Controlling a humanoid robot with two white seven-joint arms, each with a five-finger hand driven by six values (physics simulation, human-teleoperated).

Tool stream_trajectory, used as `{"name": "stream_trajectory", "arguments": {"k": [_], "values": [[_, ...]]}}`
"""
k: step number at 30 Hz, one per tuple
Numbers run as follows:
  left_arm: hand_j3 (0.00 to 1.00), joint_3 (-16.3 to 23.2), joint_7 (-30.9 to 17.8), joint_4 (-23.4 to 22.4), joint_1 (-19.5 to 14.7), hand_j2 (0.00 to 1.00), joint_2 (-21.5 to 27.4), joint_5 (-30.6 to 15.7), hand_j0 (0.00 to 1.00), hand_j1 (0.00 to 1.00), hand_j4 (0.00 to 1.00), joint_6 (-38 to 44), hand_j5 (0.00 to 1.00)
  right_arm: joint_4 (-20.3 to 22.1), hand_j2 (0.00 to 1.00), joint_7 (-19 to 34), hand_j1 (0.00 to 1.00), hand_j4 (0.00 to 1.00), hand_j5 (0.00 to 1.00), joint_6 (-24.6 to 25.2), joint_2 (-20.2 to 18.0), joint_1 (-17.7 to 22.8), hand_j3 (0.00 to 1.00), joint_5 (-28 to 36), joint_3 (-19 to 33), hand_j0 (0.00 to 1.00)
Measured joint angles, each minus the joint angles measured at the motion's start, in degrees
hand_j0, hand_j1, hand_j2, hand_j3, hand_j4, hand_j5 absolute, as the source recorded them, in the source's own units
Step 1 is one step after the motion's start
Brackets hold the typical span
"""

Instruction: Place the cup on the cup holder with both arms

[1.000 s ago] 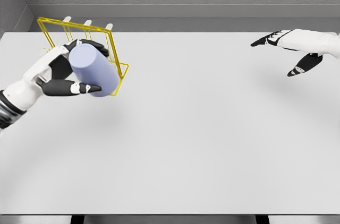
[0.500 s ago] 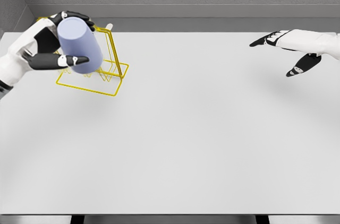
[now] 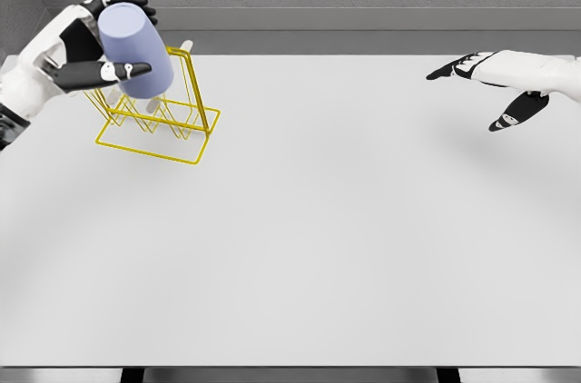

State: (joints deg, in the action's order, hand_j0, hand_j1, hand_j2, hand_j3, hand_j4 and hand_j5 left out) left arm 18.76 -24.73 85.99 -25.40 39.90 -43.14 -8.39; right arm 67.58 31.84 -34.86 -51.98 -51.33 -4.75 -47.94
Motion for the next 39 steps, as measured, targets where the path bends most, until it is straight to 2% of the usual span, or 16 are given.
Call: {"name": "stream_trajectory", "arguments": {"k": [8, 22, 23, 24, 25, 29, 39], "values": [[0.63, 0.2, -0.1, -3.3, -0.4, 0.63, -1.8, 1.5, 0.63, 0.63, 0.63, 0.0, 0.63, 0.0, 1.00, 0.0, 1.00, 1.00, 1.00, 0.0, 0.0, 0.0, 1.00, 0.0, 0.0, 1.00], [0.64, 0.2, -2.6, -3.2, 1.2, 0.64, -2.1, 1.9, 0.64, 0.64, 0.64, -0.2, 0.64, 0.0, 1.00, 0.0, 1.00, 1.00, 1.00, 0.0, 0.0, 0.0, 1.00, 0.0, 0.0, 1.00], [0.65, 0.2, -2.7, -3.2, 1.4, 0.65, -2.1, 1.9, 0.65, 0.65, 0.65, -0.2, 0.65, 0.0, 1.00, 0.0, 1.00, 1.00, 1.00, 0.0, 0.0, 0.0, 1.00, 0.0, 0.0, 1.00], [0.72, 0.2, -2.7, -3.2, 1.5, 0.72, -2.1, 2.0, 0.72, 0.72, 0.72, -0.2, 0.72, 0.0, 1.00, 0.0, 1.00, 1.00, 1.00, 0.0, 0.0, 0.0, 1.00, 0.0, 0.0, 1.00], [0.71, 0.2, -2.8, -3.2, 1.4, 0.71, -2.0, 2.1, 0.71, 0.71, 0.71, -0.2, 0.71, 0.0, 1.00, 0.0, 1.00, 1.00, 1.00, 0.0, 0.0, 0.0, 1.00, 0.0, 0.0, 1.00], [1.00, 0.2, -2.9, -3.2, 1.5, 1.00, -2.0, 2.3, 1.00, 1.00, 1.00, -0.2, 1.00, 0.0, 1.00, 0.0, 1.00, 1.00, 1.00, 0.0, 0.0, 0.0, 1.00, 0.0, 0.0, 1.00], [1.00, -0.1, -3.0, -3.1, 1.2, 1.00, -1.8, 2.3, 1.00, 1.00, 1.00, -0.2, 1.00, 0.0, 1.00, 0.0, 1.00, 1.00, 1.00, 0.0, 0.0, 0.0, 1.00, 0.0, 0.0, 1.00]]}}
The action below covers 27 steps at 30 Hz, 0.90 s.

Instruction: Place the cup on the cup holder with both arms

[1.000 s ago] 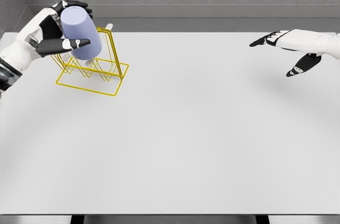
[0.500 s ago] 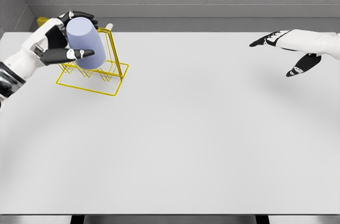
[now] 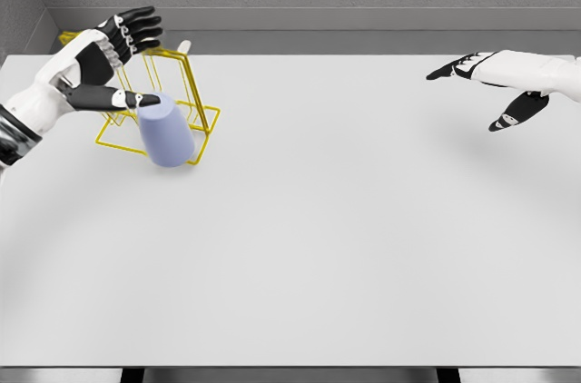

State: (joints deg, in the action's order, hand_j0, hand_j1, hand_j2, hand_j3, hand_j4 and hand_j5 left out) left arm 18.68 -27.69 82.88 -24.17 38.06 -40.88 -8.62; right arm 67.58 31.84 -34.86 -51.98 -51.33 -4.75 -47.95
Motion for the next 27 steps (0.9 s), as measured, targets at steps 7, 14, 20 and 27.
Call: {"name": "stream_trajectory", "arguments": {"k": [7, 14, 20, 27], "values": [[1.00, -0.1, -0.5, 0.1, 0.0, 1.00, 0.0, 0.0, 1.00, 1.00, 1.00, 0.0, 1.00, 0.0, 1.00, 0.0, 1.00, 1.00, 1.00, 0.0, 0.0, 0.0, 1.00, 0.0, 0.0, 1.00], [1.00, -0.3, -1.3, 0.1, -0.1, 1.00, 0.0, -0.2, 1.00, 1.00, 1.00, 0.0, 1.00, 0.0, 1.00, 0.0, 1.00, 1.00, 1.00, 0.0, 0.1, 0.0, 1.00, 0.0, 0.0, 1.00], [1.00, -0.4, -3.3, 1.1, 0.0, 1.00, 0.2, -0.4, 1.00, 1.00, 1.00, -0.2, 1.00, 0.0, 1.00, 0.0, 1.00, 1.00, 1.00, 0.0, 0.1, 0.0, 1.00, 0.0, 0.0, 1.00], [1.00, -2.4, -6.6, 5.1, 4.7, 1.00, 2.1, -0.6, 1.00, 1.00, 1.00, -0.8, 1.00, 0.0, 1.00, 0.0, 1.00, 1.00, 1.00, 0.0, 0.1, 0.0, 1.00, 0.0, 0.0, 1.00]]}}
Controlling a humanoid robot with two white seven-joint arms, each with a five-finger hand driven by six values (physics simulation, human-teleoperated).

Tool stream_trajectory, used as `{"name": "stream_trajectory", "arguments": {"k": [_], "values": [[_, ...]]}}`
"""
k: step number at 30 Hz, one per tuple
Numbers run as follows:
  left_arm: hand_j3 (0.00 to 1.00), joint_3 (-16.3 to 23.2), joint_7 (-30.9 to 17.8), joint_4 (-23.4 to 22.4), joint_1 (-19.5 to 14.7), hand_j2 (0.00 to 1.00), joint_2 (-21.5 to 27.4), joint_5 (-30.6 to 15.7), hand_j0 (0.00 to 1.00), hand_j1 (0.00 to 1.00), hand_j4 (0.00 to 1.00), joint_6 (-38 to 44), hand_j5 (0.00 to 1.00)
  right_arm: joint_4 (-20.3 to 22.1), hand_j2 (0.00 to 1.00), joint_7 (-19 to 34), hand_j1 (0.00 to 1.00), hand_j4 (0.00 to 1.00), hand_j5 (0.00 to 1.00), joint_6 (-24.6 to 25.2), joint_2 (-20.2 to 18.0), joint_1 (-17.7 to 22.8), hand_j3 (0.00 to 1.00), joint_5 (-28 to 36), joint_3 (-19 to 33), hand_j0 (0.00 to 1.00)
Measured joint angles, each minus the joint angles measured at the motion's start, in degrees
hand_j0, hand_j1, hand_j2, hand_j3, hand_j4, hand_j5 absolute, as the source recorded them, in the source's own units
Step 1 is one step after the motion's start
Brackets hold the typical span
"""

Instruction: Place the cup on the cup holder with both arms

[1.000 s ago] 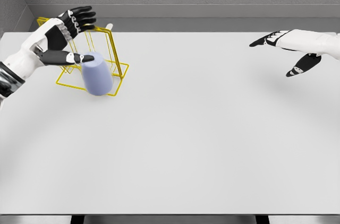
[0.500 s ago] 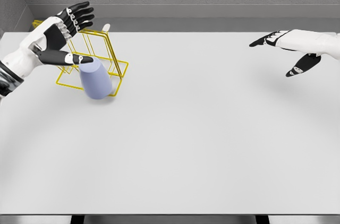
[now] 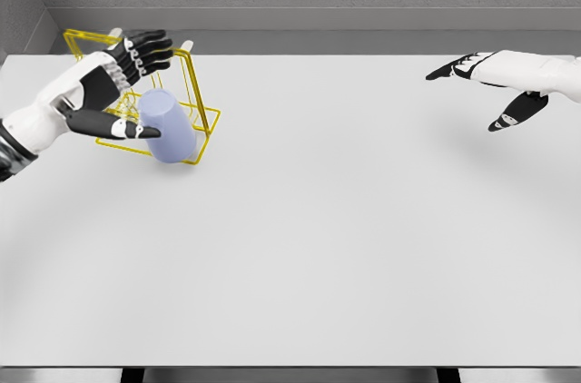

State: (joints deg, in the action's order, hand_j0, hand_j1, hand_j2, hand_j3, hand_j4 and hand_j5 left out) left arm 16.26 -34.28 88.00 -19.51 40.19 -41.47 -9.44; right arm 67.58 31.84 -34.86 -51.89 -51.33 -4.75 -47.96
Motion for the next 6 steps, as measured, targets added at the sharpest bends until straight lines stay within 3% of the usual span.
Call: {"name": "stream_trajectory", "arguments": {"k": [6], "values": [[1.00, -2.3, -0.6, 3.5, 1.8, 1.00, 2.6, -0.3, 1.00, 1.00, 1.00, -11.0, 1.00, 0.0, 1.00, 0.0, 1.00, 1.00, 1.00, 0.0, 0.0, 0.0, 1.00, 0.0, 0.0, 1.00]]}}
